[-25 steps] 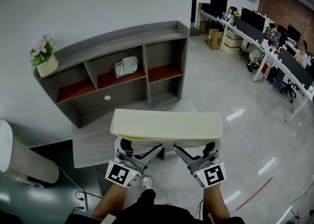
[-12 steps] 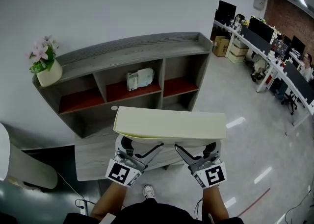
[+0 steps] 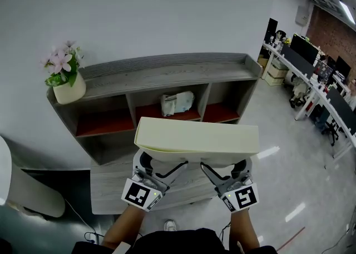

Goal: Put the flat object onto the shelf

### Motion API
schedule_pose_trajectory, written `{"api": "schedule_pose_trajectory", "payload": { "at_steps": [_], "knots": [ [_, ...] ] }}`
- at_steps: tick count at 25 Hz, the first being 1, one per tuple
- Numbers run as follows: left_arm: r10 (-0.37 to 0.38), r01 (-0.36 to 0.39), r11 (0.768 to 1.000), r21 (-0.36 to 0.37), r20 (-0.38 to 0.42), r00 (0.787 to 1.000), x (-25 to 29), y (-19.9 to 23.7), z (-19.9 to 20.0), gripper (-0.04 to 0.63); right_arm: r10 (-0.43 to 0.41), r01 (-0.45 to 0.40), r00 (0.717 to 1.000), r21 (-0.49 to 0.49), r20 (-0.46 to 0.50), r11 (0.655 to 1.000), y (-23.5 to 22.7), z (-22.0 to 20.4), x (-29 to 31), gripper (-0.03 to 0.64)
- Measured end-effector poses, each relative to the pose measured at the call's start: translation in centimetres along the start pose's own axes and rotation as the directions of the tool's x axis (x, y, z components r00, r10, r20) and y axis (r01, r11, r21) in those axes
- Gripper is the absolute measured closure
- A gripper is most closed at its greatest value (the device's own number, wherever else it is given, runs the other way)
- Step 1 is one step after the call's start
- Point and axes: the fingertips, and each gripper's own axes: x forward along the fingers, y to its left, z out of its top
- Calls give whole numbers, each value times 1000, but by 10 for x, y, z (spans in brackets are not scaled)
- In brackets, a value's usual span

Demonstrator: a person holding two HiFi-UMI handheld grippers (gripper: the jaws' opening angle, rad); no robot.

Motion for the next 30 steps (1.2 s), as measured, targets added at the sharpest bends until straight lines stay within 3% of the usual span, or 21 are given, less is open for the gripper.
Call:
{"api": "schedule_pose_trajectory", "payload": {
  "at_steps": [15,30],
  "knots": [
    [114,-121,990,70,87,990,21,57,42,112,119,-115,985,-34,127,993,-15,36,76,134],
    [185,-218,956,194,175,967,64,96,138,112,207,-207,925,-36,320,978,-55,116,140,135]
  ]
}}
